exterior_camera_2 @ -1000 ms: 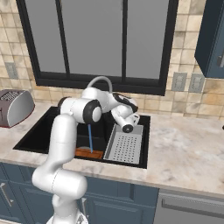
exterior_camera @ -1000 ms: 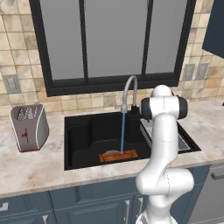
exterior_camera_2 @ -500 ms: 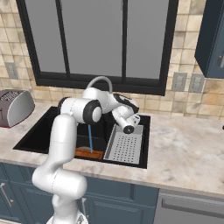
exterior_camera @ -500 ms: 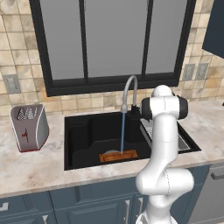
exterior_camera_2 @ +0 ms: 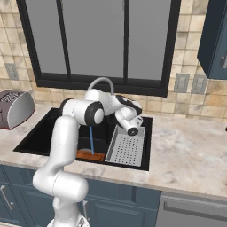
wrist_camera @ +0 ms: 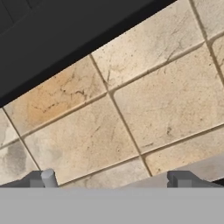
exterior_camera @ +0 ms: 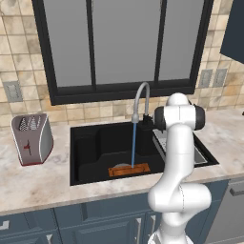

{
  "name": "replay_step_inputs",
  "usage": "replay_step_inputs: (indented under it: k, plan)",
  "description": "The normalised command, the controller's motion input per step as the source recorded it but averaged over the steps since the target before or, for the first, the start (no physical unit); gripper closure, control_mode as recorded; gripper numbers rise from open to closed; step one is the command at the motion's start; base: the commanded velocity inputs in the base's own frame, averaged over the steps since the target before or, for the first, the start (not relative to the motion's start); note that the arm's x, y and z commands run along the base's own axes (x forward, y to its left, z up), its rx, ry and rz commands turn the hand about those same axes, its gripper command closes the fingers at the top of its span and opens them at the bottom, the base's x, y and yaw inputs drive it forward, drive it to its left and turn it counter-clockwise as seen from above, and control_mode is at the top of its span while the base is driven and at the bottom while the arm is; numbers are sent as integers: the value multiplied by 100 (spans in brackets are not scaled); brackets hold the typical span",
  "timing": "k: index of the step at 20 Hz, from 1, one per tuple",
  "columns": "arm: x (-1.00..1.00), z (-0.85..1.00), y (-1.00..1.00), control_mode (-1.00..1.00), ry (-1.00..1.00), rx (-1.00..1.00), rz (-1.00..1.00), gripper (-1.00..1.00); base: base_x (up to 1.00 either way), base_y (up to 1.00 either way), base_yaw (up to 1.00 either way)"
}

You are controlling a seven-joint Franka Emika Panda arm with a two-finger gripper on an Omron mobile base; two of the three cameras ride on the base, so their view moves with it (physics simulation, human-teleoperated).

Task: Turn on the sink faucet with hot water and rinse the cutting board for ten seconds, then turn off the faucet. Push the cutting board to reach the water if necessary.

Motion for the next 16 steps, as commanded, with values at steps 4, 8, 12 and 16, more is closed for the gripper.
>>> replay_step_inputs:
  k: [4,8,12,16]
  plan:
    - [-17,1,-83,-100,0,0,0,-100,0,0,0]
    - [-43,19,-74,-100,0,0,0,-100,0,0,0]
    - [-45,11,-93,-100,0,0,0,-100,0,0,0]
    - [-39,9,-99,-100,6,0,0,-100,0,0,0]
